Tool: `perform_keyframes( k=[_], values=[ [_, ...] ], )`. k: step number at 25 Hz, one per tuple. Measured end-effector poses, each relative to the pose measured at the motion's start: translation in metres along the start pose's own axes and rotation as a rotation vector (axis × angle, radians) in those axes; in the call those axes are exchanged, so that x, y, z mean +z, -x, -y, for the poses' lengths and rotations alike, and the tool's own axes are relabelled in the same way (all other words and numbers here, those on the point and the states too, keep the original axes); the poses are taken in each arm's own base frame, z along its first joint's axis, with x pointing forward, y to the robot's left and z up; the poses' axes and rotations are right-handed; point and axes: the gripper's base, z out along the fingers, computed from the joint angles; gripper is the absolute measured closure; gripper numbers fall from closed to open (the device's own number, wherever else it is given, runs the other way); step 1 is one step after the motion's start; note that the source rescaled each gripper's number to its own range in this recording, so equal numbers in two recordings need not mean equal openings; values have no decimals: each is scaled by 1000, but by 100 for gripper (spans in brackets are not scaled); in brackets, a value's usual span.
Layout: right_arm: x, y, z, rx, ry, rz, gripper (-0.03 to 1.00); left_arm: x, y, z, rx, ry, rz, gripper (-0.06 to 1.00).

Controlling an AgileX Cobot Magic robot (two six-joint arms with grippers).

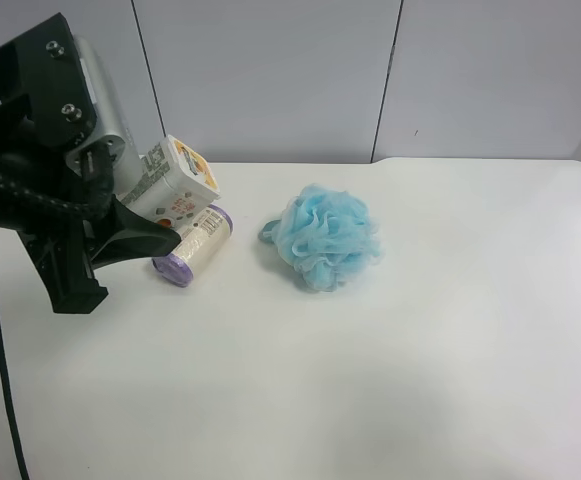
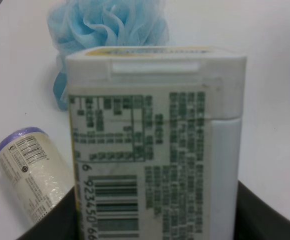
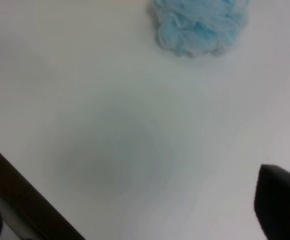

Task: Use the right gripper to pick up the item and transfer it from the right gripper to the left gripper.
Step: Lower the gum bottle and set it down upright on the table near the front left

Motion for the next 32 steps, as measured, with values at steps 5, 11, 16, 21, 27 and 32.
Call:
perform_keyframes(
  k=[5, 11, 16, 21, 27, 32],
  values=[
    [-1, -1, 0, 0, 0, 8, -3, 0, 0, 0, 0, 0, 0, 94],
    [-17, -11, -1, 61, -97, 133, -3, 0, 0, 0, 0, 2, 2, 94],
    [-21, -15, -3, 170, -274, 163, -3, 0, 0, 0, 0, 3, 3, 94],
    [-21, -14, -3, 236, -379, 158, -3, 0, 0, 0, -84, 3, 2, 94],
    [-21, -14, -3, 241, -387, 158, -3, -1, -7, -8, -229, 54, -47, 94],
    [-21, -14, -3, 241, -387, 158, -3, 3, -34, -36, -423, 154, -202, 94]
  ],
)
